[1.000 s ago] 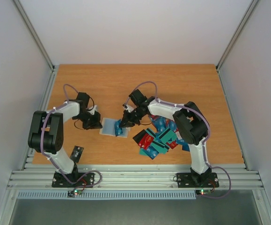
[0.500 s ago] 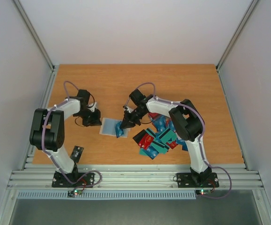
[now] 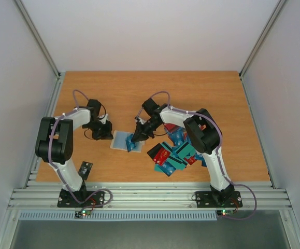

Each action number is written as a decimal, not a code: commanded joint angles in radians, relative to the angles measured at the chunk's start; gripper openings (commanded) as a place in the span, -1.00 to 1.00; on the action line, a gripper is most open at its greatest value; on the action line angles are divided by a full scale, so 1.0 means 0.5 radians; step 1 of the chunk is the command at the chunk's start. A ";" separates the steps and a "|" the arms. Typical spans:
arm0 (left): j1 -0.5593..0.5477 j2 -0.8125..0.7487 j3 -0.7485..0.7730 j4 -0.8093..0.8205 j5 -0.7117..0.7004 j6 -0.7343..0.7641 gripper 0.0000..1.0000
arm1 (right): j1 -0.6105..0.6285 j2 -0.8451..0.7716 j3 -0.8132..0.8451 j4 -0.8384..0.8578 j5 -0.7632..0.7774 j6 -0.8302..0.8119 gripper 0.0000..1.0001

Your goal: Put the credit cards into the card holder

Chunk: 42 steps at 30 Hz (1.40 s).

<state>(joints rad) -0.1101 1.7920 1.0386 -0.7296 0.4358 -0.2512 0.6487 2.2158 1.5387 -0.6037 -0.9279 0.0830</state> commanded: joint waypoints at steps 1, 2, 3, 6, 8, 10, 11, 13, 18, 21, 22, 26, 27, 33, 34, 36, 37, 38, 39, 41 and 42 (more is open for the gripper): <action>-0.021 0.063 0.047 -0.007 -0.010 0.051 -0.99 | -0.011 0.054 0.066 -0.041 -0.028 -0.040 -0.98; -0.022 0.066 0.046 -0.006 -0.010 0.054 -0.99 | -0.012 0.057 0.070 -0.042 -0.025 -0.036 -0.98; -0.025 0.067 0.043 -0.007 -0.010 0.054 -1.00 | -0.015 0.059 0.073 -0.040 -0.022 -0.033 -0.97; -0.031 0.076 0.038 -0.007 -0.003 0.060 -1.00 | -0.018 0.077 0.076 -0.019 -0.022 -0.017 -0.97; -0.034 0.079 0.039 -0.015 -0.003 0.065 -0.99 | -0.020 0.095 0.082 -0.012 -0.015 -0.016 -0.98; -0.037 0.079 0.040 -0.024 -0.006 0.069 -1.00 | -0.028 0.103 0.081 0.001 -0.009 -0.013 -0.98; -0.040 0.079 0.040 -0.027 -0.009 0.072 -1.00 | -0.032 0.108 0.078 0.008 -0.005 -0.009 -0.98; -0.045 0.078 0.041 -0.044 -0.016 0.079 -0.99 | -0.038 0.107 0.071 0.036 0.005 -0.001 -0.98; -0.047 0.076 0.037 -0.068 -0.030 0.097 -1.00 | -0.057 0.105 0.069 0.095 0.029 0.029 -0.98; -0.049 0.082 0.029 -0.072 -0.034 0.097 -0.99 | -0.066 0.093 0.063 0.127 0.055 0.044 -0.98; -0.050 0.086 0.030 -0.071 -0.037 0.097 -0.99 | -0.064 0.089 0.059 0.137 0.062 0.047 -0.98; -0.053 0.105 0.028 -0.065 -0.048 0.097 -0.99 | -0.069 0.062 0.038 0.177 0.100 0.057 -0.98; -0.054 0.109 0.023 -0.065 -0.049 0.097 -0.99 | -0.070 0.059 0.032 0.195 0.099 0.058 -0.98; -0.061 0.116 0.015 -0.076 -0.053 0.112 -0.99 | -0.069 0.071 -0.006 0.340 0.064 0.104 -0.98; -0.062 0.117 0.015 -0.081 -0.053 0.114 -1.00 | -0.067 0.067 -0.015 0.372 0.064 0.116 -0.98; -0.062 0.116 0.012 -0.083 -0.053 0.118 -0.99 | -0.066 0.066 -0.040 0.429 0.064 0.141 -0.98; -0.062 0.114 0.009 -0.083 -0.049 0.116 -1.00 | -0.067 0.064 -0.050 0.461 0.064 0.148 -0.98; -0.064 0.116 0.004 -0.084 -0.047 0.116 -1.00 | -0.068 0.060 -0.061 0.476 0.072 0.149 -0.98; -0.065 0.116 0.001 -0.081 -0.045 0.114 -0.99 | -0.069 0.055 -0.071 0.484 0.085 0.146 -0.98; -0.065 0.116 -0.009 -0.078 -0.040 0.110 -0.99 | -0.069 0.041 -0.091 0.498 0.101 0.134 -0.98; -0.065 0.113 -0.016 -0.074 -0.036 0.110 -1.00 | -0.068 0.035 -0.104 0.512 0.106 0.132 -0.98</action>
<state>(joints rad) -0.1272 1.8084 1.0466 -0.7380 0.4332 -0.2100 0.6205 2.2475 1.5143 -0.3981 -0.9142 0.1410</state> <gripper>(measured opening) 0.018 0.015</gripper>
